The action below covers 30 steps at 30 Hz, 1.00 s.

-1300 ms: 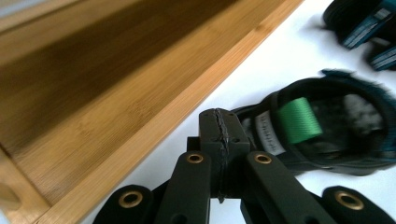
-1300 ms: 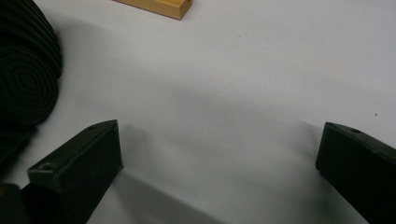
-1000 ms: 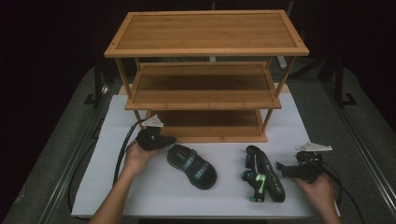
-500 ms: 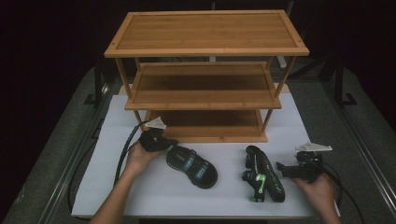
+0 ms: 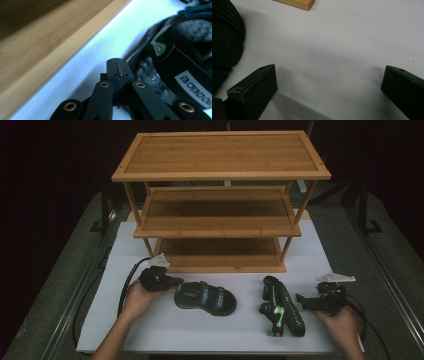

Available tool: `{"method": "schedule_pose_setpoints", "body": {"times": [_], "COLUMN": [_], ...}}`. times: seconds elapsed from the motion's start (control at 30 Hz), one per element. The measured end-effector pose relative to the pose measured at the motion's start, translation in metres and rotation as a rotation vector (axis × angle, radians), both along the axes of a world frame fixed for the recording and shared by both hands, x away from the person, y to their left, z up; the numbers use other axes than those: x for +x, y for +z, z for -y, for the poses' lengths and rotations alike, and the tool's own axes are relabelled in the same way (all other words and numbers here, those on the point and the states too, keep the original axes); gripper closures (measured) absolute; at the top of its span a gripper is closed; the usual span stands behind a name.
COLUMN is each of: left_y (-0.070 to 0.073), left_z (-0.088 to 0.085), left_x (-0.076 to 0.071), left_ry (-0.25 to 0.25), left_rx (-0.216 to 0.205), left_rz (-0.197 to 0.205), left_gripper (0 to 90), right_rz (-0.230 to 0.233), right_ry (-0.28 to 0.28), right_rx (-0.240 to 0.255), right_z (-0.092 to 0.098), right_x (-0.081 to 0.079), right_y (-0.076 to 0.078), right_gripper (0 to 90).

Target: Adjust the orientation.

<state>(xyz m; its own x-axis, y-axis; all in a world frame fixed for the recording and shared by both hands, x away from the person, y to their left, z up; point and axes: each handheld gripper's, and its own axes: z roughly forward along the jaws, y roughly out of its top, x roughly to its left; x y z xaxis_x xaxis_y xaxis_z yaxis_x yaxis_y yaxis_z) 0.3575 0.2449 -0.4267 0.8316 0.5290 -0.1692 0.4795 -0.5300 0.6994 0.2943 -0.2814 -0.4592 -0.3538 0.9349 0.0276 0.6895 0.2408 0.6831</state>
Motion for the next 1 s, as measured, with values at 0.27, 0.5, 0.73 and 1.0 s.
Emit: {"method": "schedule_pose_setpoints", "body": {"times": [0.27, 0.5, 0.73, 1.0], "left_y": [0.001, 0.000, -0.001, -0.002], "left_z": [-0.006, -0.007, -0.006, 0.003], "left_x": [-0.021, -0.041, -0.060, -0.077], "left_ry": [-0.020, -0.039, -0.074, -0.123], "left_rx": [0.003, -0.006, -0.013, -0.034], "left_rz": [-0.003, -0.010, -0.023, -0.047], "left_gripper": [90.0, 90.0, 90.0, 90.0], "right_rz": [0.000, 0.000, 0.001, 0.000], "right_ry": [-0.001, 0.000, 0.000, -0.001], "right_rx": [0.000, 0.000, 0.000, 0.002], "right_z": [0.000, 0.000, 0.000, 0.000], "right_x": [0.000, 0.000, 0.000, 0.000], "right_y": [0.000, 0.000, 0.000, 0.000], "right_gripper": [0.0, 0.0, 0.0, 0.0]}}
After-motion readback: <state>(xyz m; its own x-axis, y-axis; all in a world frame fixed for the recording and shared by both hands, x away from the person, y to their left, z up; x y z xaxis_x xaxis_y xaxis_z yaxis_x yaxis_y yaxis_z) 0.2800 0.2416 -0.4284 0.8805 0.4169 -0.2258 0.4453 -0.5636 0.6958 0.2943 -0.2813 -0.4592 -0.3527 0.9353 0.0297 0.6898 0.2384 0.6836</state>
